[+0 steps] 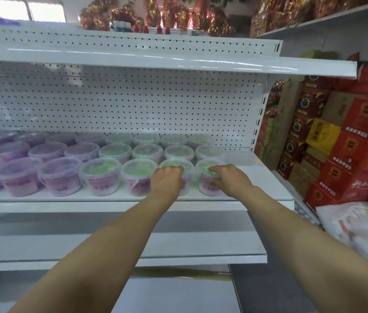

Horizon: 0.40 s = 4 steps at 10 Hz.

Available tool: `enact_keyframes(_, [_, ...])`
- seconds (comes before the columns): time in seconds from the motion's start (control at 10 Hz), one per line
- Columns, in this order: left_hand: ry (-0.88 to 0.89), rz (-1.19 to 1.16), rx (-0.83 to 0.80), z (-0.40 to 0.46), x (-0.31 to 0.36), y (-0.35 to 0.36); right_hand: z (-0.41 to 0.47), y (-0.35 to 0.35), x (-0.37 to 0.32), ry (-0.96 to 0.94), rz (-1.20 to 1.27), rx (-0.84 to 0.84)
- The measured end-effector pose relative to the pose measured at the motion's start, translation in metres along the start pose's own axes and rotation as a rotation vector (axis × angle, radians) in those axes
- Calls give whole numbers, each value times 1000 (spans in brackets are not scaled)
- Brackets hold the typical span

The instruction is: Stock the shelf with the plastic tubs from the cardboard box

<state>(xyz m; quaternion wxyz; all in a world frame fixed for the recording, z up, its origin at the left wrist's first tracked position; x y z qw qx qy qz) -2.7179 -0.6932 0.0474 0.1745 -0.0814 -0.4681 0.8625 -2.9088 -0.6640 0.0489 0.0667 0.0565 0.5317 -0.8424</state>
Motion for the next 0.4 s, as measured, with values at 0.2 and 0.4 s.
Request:
enact_keyframes(0.2, [14, 45, -35, 5, 3, -2, 1, 1, -2, 12, -21, 1])
enact_keyframes(0.4, [-18, -66, -92, 4, -2, -16, -2, -7, -19, 65, -63, 2])
Point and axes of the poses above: each hand's wrist, its own z-axis towards the middle knuckle, its own y-axis out of the palm, x = y × z, the point moved 3 cm from there along z, towards the middle knuckle, and after that the axes turned 13 degrees about x, right-handed, at the moved point
